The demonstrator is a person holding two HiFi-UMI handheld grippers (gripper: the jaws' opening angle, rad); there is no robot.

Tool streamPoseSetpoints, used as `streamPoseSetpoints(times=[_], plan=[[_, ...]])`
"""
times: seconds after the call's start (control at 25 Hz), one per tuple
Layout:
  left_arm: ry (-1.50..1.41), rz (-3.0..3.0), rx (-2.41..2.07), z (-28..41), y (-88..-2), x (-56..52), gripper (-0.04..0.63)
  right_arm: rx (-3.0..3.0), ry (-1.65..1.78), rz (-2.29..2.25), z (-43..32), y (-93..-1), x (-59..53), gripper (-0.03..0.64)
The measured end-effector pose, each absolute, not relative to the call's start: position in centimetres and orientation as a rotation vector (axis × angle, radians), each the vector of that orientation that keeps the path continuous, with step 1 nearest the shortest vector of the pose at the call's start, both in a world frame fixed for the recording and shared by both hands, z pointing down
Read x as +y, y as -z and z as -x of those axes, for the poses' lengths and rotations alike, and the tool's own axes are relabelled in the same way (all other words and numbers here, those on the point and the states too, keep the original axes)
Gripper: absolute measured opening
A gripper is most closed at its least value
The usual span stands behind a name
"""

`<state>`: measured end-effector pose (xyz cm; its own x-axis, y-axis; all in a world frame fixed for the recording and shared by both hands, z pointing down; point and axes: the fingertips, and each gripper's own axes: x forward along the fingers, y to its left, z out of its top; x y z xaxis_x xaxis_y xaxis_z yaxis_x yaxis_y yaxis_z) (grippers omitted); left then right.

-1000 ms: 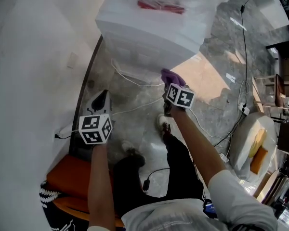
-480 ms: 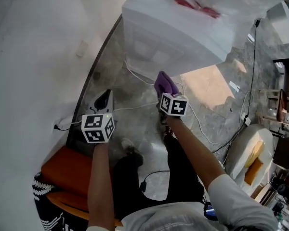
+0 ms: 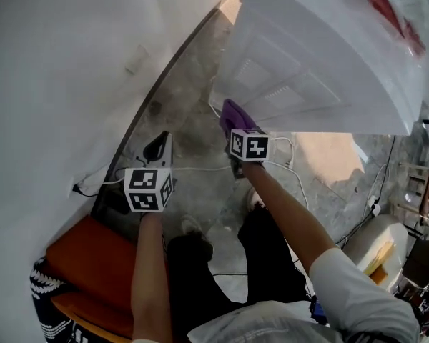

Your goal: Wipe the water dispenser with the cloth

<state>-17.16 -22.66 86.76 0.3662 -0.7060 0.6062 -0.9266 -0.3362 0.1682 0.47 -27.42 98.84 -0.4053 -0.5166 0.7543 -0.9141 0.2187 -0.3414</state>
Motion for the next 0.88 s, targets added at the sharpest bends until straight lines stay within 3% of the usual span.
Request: streamPoseSetpoints(times=[0.32, 0.52, 0.88], plan=[[-0.582, -2.150, -1.465, 16.7, -94.1, -23.9, 0.025, -2.085, -0.874, -1.205, 2.5, -106.2, -32.5, 0.066], [-0.598, -2.180, -1.468, 16.3, -96.0, -23.3, 0.025, -2.017, -0.978, -1.315, 2.3, -109.0, -34.0, 0.066], [-0.551, -2.255, -1.465, 14.1, -92.4, -21.5, 0.025, -1.775, -1.085, -1.495, -5.1, -109.7, -29.7, 0.066]])
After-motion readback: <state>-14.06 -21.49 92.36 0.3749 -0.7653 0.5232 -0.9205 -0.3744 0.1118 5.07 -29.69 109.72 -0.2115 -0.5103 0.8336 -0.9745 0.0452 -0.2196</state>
